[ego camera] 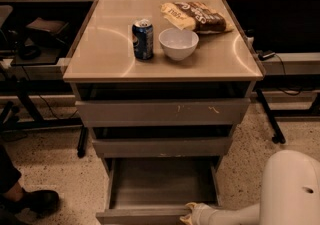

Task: Open bottom drawer

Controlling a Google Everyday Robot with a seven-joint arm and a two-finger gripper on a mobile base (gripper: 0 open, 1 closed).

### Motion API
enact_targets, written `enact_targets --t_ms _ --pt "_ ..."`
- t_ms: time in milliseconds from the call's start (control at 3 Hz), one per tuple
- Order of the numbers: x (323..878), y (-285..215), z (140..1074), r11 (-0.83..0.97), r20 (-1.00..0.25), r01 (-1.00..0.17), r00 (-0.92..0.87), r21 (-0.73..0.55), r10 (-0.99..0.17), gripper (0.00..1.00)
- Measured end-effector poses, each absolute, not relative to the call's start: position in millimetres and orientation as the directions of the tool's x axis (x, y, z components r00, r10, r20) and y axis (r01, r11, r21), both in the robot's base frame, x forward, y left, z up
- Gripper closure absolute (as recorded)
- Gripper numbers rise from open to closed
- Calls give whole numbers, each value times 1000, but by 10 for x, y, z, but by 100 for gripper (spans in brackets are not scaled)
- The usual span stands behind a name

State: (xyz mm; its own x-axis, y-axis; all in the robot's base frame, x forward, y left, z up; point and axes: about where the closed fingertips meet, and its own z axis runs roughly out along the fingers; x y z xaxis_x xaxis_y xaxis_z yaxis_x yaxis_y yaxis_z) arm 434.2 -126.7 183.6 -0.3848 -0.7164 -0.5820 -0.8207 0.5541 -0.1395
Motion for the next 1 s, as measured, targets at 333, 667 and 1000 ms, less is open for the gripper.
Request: enact_targets --t_ms 333,667,1000 --pt "4341 -1259 1850 554 -582 -821 -385 -139 -716 100" --pt "4341 -1259 1850 554 -582 -821 -385 -139 -716 82" --pt "4341 -1259 1850 554 -582 -821 -385 -139 -716 59"
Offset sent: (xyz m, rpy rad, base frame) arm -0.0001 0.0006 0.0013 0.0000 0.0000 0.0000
